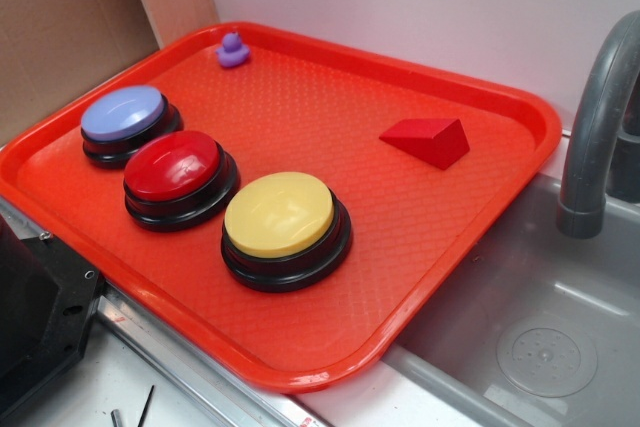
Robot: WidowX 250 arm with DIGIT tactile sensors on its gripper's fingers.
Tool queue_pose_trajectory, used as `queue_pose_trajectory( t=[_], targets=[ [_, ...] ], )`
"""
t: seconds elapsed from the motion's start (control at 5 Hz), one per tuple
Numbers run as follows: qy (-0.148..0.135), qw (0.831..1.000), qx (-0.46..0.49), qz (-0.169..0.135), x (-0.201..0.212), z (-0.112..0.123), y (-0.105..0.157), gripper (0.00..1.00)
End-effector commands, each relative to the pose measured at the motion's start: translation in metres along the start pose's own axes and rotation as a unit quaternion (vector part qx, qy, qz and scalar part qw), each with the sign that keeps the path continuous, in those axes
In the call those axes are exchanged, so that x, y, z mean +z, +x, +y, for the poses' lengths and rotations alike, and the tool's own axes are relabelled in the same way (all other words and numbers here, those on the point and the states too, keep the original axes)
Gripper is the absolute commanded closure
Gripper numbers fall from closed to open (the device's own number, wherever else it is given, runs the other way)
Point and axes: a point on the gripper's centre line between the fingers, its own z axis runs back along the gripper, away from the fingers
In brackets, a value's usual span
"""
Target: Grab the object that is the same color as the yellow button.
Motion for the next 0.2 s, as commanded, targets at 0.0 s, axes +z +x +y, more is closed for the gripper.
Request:
queue_pose_trajectory(
  t=[0.0],
  targets=[
    [-0.048, 0.997, -0.024, -0.053, 0.0367, 0.0205, 0.0086, 1.0]
  ],
)
